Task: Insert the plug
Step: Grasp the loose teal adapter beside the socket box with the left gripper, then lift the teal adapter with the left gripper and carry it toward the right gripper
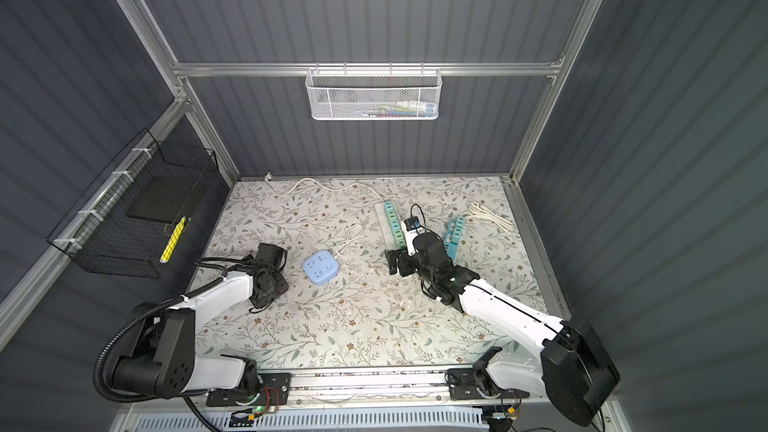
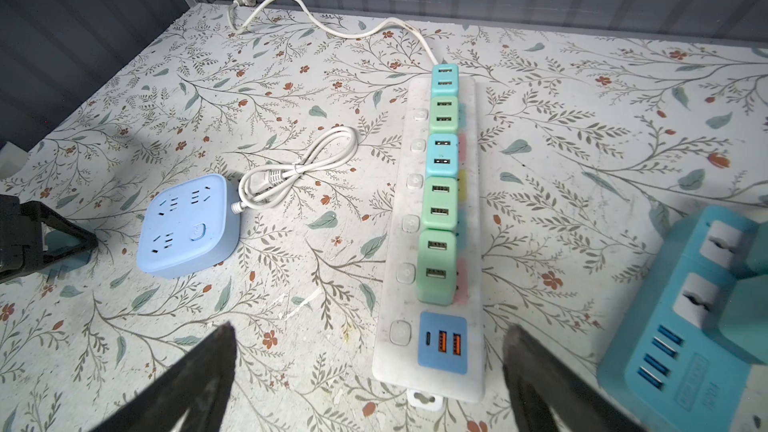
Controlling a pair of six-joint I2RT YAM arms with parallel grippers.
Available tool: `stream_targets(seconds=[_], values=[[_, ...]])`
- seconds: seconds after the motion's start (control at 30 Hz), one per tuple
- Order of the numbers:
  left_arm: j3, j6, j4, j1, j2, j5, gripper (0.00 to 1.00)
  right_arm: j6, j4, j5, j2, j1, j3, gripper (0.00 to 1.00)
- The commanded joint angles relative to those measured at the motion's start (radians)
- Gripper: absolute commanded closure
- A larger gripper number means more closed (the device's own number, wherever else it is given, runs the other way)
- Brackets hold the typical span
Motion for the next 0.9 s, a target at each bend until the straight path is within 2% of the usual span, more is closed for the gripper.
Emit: stream_targets(seconds=[0.0, 0.1, 0.2, 0.3, 0.47, 0.7, 0.8, 0.87], values=[[-0.002, 0.070, -0.014, 0.004, -0.037, 0.016, 0.53, 0.007, -0.013, 0.016, -0.016, 0.006, 0.017, 0.01], [0.063, 0.171, -0.020, -0.022, -0.068, 0.044, 0.53, 0.006, -0.013, 0.017, -0.016, 0.006, 0.017, 0.01], [0.191, 0.249, -0.101, -0.137, -0.064, -0.046, 0.56, 0.005, -0.014, 0.017, -0.013, 0.007, 0.018, 0.02], [0.305, 0.300, -0.151, -0.227, -0.046, -0.083, 0.59, 0.005, -0.008, 0.032, -0.020, 0.009, 0.012, 0.02], [0.408, 0.346, -0.159, -0.385, -0.014, -0.092, 0.59, 0.000, 0.004, 0.091, -0.033, 0.008, -0.003, 0.02], [0.474, 0.476, -0.039, -0.691, 0.190, -0.043, 0.59, 0.054, 0.042, 0.204, -0.064, -0.016, -0.045, 0.01], [0.505, 0.549, -0.031, -0.759, 0.287, 0.012, 0.58, 0.090, 0.060, 0.226, -0.084, -0.049, -0.076, 0.01], [0.515, 0.597, -0.036, -0.775, 0.337, 0.077, 0.58, 0.107, 0.070, 0.217, -0.112, -0.071, -0.092, 0.01]])
